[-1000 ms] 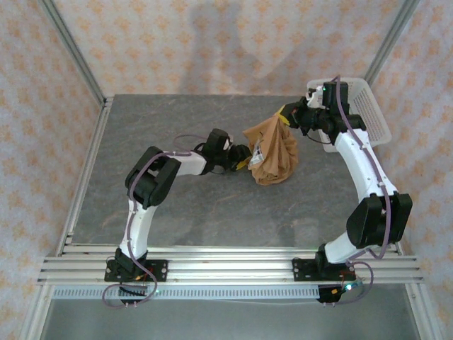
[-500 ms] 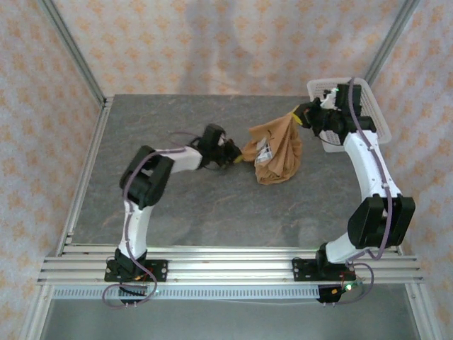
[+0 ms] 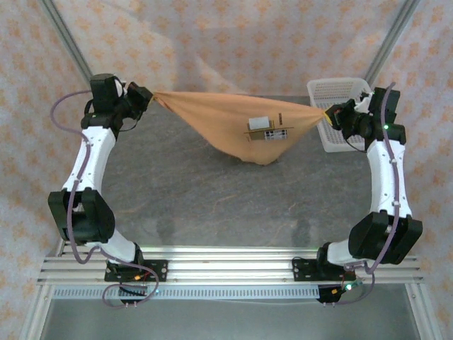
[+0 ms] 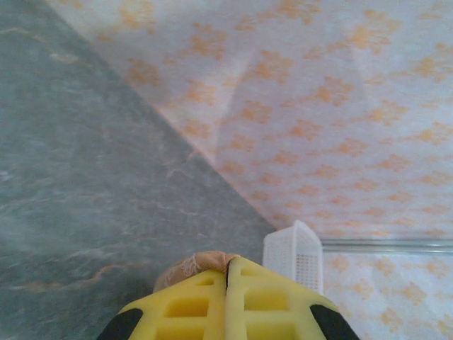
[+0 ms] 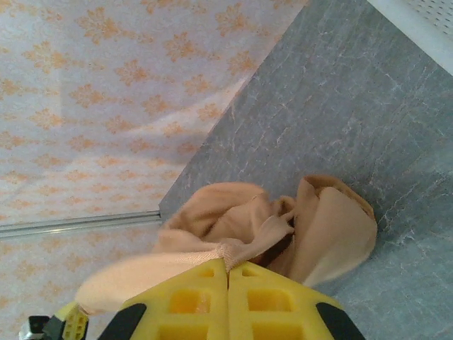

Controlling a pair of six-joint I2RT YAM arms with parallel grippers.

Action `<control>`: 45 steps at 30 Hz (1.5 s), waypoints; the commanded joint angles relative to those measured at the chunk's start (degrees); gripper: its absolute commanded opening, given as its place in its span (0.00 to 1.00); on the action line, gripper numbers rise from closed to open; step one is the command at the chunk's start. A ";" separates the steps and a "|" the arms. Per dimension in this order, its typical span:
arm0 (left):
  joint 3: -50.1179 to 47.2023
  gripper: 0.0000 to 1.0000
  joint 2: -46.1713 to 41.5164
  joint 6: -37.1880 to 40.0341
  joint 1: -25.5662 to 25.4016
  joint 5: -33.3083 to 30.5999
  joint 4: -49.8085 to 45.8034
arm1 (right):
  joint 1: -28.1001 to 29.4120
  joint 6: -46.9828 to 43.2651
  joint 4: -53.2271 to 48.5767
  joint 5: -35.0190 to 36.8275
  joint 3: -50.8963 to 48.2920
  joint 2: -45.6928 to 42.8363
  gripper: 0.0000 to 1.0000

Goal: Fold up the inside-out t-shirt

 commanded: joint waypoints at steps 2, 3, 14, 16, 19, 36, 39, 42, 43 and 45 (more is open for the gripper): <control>0.45 0.00 1.45 2.96 2.11 1.60 -6.55 | -0.73 -1.18 -1.99 0.79 3.31 -0.61 0.00; 1.46 0.00 1.76 2.70 2.73 1.93 -6.61 | -0.78 -0.90 -2.12 0.87 4.58 -0.42 0.00; 36.99 0.00 8.52 -0.67 2.87 7.19 -14.12 | -0.64 11.92 11.53 -4.83 24.90 4.12 0.00; 38.62 0.00 7.38 -0.51 2.81 7.64 -14.52 | -0.64 11.90 13.61 -5.21 25.51 2.76 0.00; 34.49 0.00 3.04 0.95 2.94 7.21 -14.41 | -0.56 9.46 12.79 -6.02 23.61 -0.38 0.00; 12.51 0.00 -9.18 12.78 4.92 0.56 -19.69 | -0.65 0.33 -0.65 3.68 11.36 -6.20 0.00; 5.82 0.00 -7.39 12.05 4.46 0.68 -14.58 | -0.46 2.56 4.29 4.28 5.46 -4.72 0.00; 3.33 0.00 -0.93 13.89 1.97 -0.30 -14.16 | 1.09 2.99 8.29 6.72 0.85 -0.54 0.00; 3.08 0.00 1.33 14.41 0.80 -1.07 -13.72 | 2.07 2.61 8.51 7.77 0.41 1.44 0.00; 4.67 0.07 7.12 16.33 -2.11 -3.48 -14.46 | 4.82 1.77 8.80 9.58 0.52 6.90 0.00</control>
